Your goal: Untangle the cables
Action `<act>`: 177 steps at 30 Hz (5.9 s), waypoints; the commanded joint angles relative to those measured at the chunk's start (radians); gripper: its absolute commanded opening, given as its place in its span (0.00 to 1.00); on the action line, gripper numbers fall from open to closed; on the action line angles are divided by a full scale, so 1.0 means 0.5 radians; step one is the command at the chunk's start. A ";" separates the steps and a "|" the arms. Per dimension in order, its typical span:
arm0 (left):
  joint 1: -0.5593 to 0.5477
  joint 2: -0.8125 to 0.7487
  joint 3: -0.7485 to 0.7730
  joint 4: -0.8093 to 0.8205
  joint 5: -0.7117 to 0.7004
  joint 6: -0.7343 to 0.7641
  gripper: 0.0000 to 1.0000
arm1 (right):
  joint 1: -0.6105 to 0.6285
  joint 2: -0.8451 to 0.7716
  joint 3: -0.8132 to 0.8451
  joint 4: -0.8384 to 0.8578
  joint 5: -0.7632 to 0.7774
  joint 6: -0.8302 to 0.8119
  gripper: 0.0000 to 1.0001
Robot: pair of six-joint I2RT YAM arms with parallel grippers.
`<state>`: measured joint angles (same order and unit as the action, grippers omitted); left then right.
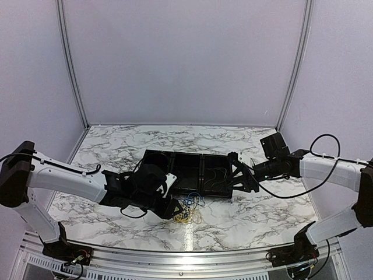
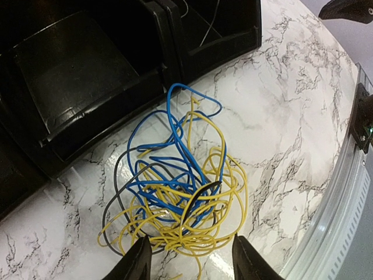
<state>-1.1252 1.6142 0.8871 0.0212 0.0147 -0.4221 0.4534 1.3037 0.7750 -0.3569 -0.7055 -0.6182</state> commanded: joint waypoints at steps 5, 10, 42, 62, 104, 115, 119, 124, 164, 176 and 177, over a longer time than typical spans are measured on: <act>0.004 0.049 0.069 -0.172 0.092 0.042 0.40 | 0.013 -0.017 0.007 0.051 -0.022 -0.031 0.39; 0.014 0.071 0.093 -0.167 0.082 0.020 0.29 | 0.014 0.014 0.030 0.024 -0.027 -0.042 0.39; 0.036 -0.152 0.122 -0.061 -0.069 -0.065 0.00 | 0.014 -0.049 0.031 0.021 -0.062 -0.033 0.38; 0.103 0.141 0.193 -0.187 0.126 -0.478 0.30 | 0.026 -0.006 0.035 0.017 -0.191 -0.030 0.39; 0.084 -0.769 -0.081 0.215 0.180 -0.097 0.00 | 0.684 0.573 1.112 -0.282 -0.349 0.349 0.71; 0.084 -0.786 -0.159 0.345 0.092 -0.098 0.16 | 0.752 0.649 1.138 -0.246 -0.292 0.452 0.01; 0.065 -0.712 -0.320 0.633 -0.062 -0.094 0.44 | 0.752 0.566 1.184 -0.258 -0.283 0.458 0.00; 0.039 -0.502 -0.570 1.434 -0.179 -0.060 0.48 | 0.751 0.500 1.168 -0.270 -0.300 0.461 0.00; -0.054 1.036 -0.270 2.566 0.129 -0.623 0.09 | 0.420 0.645 2.921 -0.529 -0.747 0.524 0.00; -0.066 0.555 -0.589 2.558 -0.016 -0.501 0.32 | 0.409 0.486 2.363 -0.534 -0.579 0.411 0.00; -0.066 0.497 -0.626 2.547 -0.077 -0.483 0.34 | 0.404 0.465 2.315 -0.541 -0.563 0.393 0.00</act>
<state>-1.1519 1.9732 0.6270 1.2953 0.0395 -0.7113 0.6674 1.5990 1.9965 -0.6144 -1.0336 -0.3836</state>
